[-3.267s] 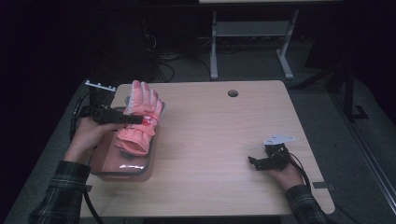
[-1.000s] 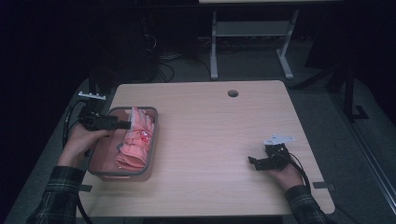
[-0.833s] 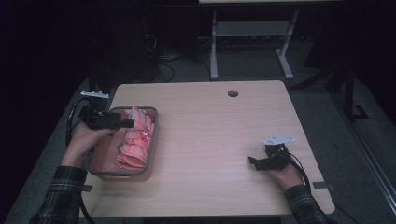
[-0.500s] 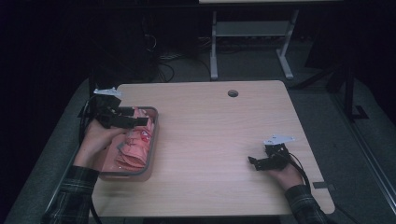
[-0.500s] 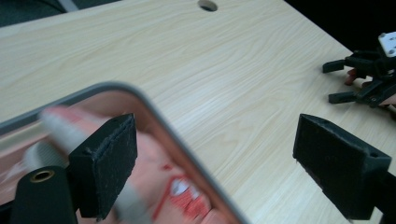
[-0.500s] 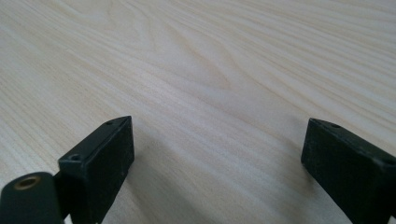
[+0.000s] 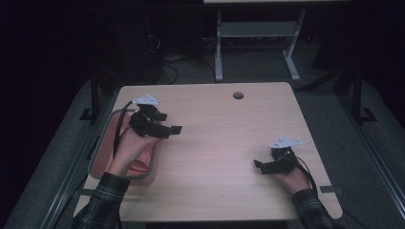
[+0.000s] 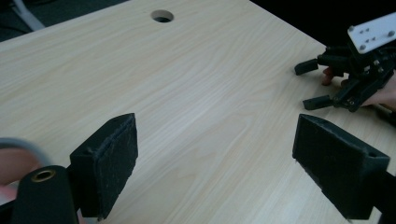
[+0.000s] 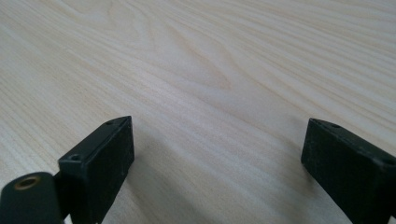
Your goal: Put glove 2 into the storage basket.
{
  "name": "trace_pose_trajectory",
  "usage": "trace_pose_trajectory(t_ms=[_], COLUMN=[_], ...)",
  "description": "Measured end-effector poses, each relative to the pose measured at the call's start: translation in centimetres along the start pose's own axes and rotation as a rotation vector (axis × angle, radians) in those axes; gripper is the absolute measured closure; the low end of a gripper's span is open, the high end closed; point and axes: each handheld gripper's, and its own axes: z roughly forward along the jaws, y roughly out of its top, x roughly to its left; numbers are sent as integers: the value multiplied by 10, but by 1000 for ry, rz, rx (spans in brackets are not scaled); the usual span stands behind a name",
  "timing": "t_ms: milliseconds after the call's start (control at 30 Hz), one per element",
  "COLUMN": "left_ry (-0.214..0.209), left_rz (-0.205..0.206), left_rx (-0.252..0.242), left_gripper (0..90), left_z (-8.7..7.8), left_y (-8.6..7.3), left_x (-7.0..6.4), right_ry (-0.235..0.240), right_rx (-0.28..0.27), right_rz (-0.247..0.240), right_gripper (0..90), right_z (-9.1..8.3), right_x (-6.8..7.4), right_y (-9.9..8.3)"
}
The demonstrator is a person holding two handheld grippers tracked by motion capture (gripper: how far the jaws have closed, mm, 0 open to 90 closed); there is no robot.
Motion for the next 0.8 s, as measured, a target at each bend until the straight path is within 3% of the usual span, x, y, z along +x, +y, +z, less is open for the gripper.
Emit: trace_pose_trajectory(t_ms=[367,800], left_ry=[3,13], left_rz=[72,117], left_rx=[52,96], left_gripper=[138,138], left_z=[46,85], left_y=[-16,-46], left_x=[-34,-53], right_ry=[0,0], right_rx=[0,1], right_rz=[1,1], right_gripper=[91,91], right_z=[0,0], right_x=[0,0], right_y=[0,0])
